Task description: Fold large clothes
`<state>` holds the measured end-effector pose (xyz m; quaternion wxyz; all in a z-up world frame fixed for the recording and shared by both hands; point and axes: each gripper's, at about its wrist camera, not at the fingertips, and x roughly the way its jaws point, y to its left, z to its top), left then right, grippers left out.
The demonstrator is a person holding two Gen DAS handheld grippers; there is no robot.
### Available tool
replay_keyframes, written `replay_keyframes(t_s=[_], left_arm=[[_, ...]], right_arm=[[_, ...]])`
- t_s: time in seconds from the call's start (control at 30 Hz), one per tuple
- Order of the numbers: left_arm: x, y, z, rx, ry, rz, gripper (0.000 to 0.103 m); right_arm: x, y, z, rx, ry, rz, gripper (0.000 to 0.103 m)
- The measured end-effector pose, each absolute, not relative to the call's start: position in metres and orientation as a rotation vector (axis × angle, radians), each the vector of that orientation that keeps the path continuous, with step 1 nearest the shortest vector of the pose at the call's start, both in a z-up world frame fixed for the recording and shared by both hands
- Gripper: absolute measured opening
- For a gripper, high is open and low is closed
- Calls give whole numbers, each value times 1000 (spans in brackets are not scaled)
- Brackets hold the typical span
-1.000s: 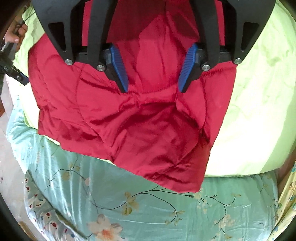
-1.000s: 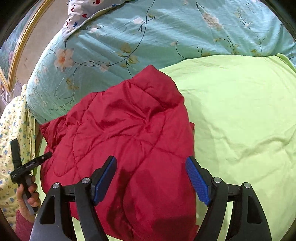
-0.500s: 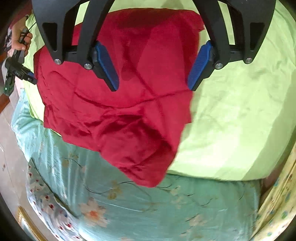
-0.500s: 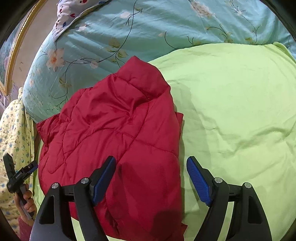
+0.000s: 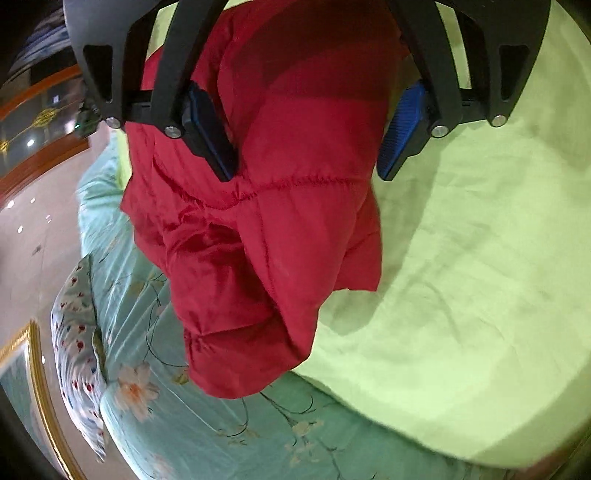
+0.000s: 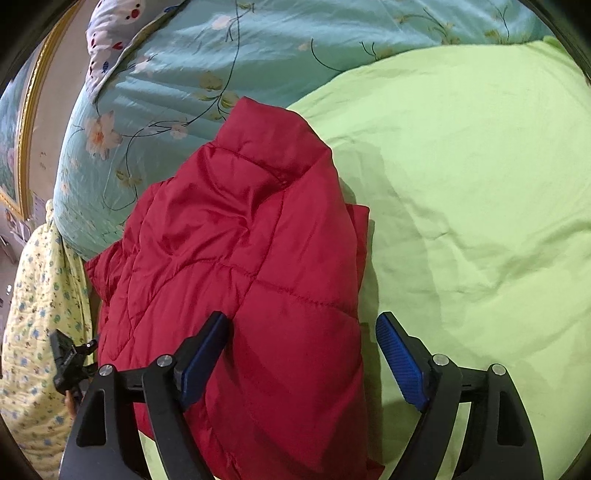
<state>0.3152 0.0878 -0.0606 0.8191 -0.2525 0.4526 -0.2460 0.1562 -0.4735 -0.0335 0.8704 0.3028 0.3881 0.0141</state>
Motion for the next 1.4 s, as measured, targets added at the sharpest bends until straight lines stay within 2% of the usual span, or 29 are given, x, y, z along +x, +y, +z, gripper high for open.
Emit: replay_keyframes(t_s=[0.23, 0.43, 0.5, 0.53, 0.6, 0.63, 0.7, 0.77, 1.07, 1.4], left_arm=[[332, 79, -83, -654, 1017, -602, 90], [335, 66, -80, -608, 1036, -624, 92], [333, 61, -76, -578, 1024, -628, 84], [329, 59, -72, -561, 1010, -635, 76], [323, 57, -66, -535, 991, -641, 66], [319, 56, -62, -527, 980, -645, 61], [313, 55, -54, -520, 966, -647, 56], [303, 56, -45, -514, 951, -656, 53], [232, 66, -15, -477, 928, -712, 53], [153, 96, -23, -529, 979, -731, 53]], right_arm=[[175, -479, -53, 731, 846, 98, 93], [196, -471, -63, 775, 884, 182, 97], [202, -462, -63, 746, 902, 202, 93], [204, -456, -60, 712, 908, 205, 90], [204, -450, -55, 678, 910, 209, 72], [202, -450, -53, 684, 906, 216, 68], [195, -451, -48, 701, 893, 230, 53], [187, -449, -42, 702, 881, 236, 49], [119, -429, -13, 672, 882, 256, 45], [52, -414, -14, 701, 911, 291, 45]])
